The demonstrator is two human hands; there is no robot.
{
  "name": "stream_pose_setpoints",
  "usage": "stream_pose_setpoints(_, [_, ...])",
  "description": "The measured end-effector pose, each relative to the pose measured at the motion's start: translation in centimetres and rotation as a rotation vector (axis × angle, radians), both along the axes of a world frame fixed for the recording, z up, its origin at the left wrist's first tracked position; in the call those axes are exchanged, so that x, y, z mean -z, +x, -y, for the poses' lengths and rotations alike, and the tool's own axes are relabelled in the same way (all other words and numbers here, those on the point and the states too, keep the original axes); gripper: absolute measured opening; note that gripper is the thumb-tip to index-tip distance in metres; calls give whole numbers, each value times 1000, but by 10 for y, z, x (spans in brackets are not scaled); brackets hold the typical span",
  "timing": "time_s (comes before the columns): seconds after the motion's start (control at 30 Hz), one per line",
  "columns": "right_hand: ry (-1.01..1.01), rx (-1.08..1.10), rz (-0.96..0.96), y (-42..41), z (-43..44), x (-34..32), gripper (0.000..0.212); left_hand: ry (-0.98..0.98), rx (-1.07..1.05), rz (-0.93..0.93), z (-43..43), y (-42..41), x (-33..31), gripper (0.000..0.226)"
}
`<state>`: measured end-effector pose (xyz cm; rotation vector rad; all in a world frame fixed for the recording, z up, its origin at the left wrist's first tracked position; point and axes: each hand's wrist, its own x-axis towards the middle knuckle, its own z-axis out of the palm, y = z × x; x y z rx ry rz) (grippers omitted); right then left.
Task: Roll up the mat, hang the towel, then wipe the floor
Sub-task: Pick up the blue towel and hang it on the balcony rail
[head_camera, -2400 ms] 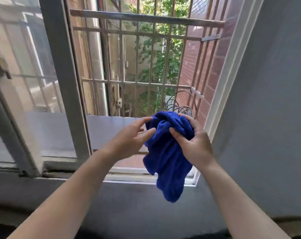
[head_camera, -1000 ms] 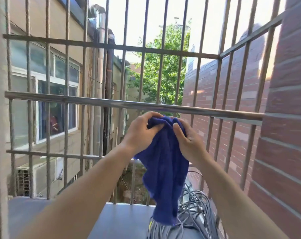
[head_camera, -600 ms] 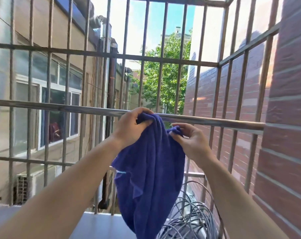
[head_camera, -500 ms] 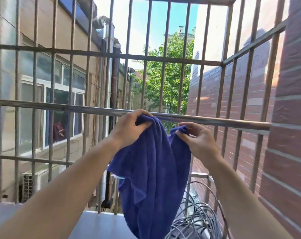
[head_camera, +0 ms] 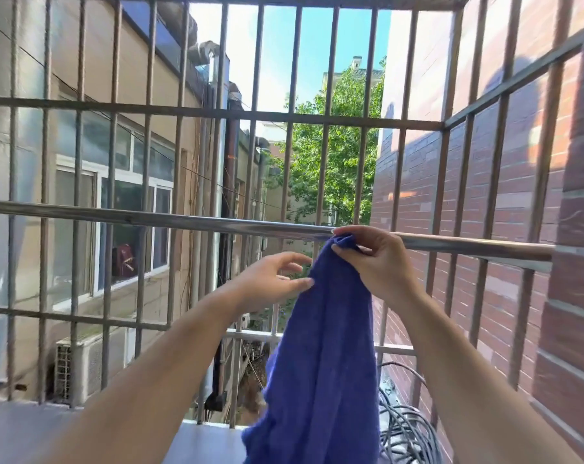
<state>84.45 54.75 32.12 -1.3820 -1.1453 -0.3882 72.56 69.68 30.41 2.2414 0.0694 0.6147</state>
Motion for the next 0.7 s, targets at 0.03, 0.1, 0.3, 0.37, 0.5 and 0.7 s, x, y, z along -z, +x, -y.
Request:
stream_pose_setpoints(0.03, [-20,-8,19,-1,-2,1,28,-27,39,-6,2,3,4,41])
stream_pose_setpoints(0.1, [-26,0,41,1,-4,1,28,-120,104,1,5,9,12,40])
stream_pose_setpoints(0.3, [3,45,26,8,6,-1,23,-307,255,39,14,22,13,38])
stream_pose_setpoints(0.37, [5,29,11,8,8,0,21,-302,282,59,21,28,9,37])
stream_pose_setpoints(0.5, [75,-5,-83,10,11,6,23,-374,310,109,34,38,6,31])
stream_pose_setpoints(0.7, [83,-144,-236,9,26,24,20,-311,155,261,26,41,12,14])
